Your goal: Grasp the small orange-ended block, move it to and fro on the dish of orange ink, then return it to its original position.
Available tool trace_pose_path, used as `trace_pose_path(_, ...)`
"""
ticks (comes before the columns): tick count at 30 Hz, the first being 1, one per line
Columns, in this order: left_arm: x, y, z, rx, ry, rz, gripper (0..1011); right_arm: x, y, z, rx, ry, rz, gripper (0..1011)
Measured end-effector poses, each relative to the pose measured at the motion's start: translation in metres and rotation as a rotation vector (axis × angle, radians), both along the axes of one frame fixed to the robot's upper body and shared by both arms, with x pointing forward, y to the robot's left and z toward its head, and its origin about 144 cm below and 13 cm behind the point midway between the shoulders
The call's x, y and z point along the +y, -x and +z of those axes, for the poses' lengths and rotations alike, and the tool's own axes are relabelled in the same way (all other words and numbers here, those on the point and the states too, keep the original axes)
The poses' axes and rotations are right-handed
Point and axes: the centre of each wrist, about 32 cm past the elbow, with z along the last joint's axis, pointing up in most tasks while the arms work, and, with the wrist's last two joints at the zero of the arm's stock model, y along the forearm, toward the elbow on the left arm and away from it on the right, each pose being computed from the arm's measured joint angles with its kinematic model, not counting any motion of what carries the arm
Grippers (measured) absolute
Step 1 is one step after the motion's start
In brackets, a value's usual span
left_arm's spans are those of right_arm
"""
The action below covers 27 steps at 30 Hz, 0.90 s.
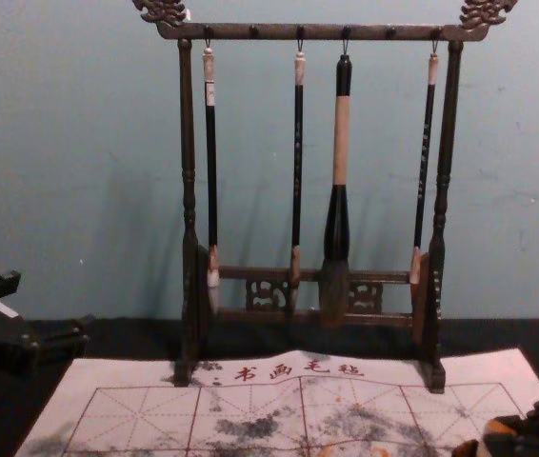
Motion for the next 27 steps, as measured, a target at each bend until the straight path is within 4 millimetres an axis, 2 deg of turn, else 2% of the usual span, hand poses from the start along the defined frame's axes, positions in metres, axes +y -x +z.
trace_pose_path(24, 0.0000, 0.0000, 0.0000, 0.000, 0.000, 0.000, 1001, 0.0003, -0.0004, -0.0005, -0.004, 0.004, -0.006, 92)
trace_pose_path(27, 0.0000, 0.0000, 0.0000, 0.000, 0.000, 0.000, 1001, 0.0003, -0.0004, -0.0004, -0.004, 0.004, -0.006, 136)
